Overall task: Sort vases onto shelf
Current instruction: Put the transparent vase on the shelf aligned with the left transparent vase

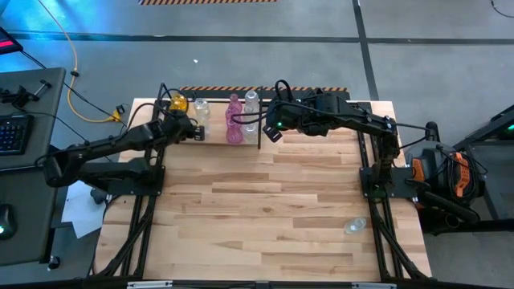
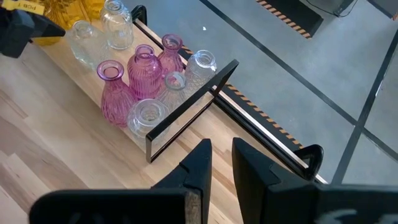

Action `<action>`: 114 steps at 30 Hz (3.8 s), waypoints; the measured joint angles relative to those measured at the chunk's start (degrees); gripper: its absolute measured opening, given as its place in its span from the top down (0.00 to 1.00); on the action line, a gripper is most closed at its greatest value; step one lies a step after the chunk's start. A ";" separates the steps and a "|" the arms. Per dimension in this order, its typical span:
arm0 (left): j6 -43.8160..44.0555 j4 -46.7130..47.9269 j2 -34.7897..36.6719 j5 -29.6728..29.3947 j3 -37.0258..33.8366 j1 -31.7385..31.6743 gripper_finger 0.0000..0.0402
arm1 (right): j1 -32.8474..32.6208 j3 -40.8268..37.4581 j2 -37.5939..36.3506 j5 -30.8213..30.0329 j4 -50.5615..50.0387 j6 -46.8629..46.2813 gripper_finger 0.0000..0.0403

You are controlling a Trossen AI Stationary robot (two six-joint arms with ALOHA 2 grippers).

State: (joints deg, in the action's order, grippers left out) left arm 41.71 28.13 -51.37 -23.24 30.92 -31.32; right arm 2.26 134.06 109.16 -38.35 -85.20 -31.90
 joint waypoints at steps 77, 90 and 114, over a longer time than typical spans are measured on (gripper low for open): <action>-20.73 8.91 19.41 20.08 22.62 -0.56 1.00 | 2.87 -0.01 10.58 44.13 44.31 27.72 0.89; -19.24 13.71 19.89 18.88 22.60 -0.56 1.00 | 4.17 -0.07 24.96 58.23 58.64 25.07 0.89; -38.70 30.28 1.71 38.43 29.71 -0.43 1.00 | 9.60 0.87 16.88 52.35 49.23 20.52 0.89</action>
State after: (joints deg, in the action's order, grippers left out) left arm 3.02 58.41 -49.66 15.19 60.63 -31.75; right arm 11.86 134.93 126.04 14.00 -35.97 -11.38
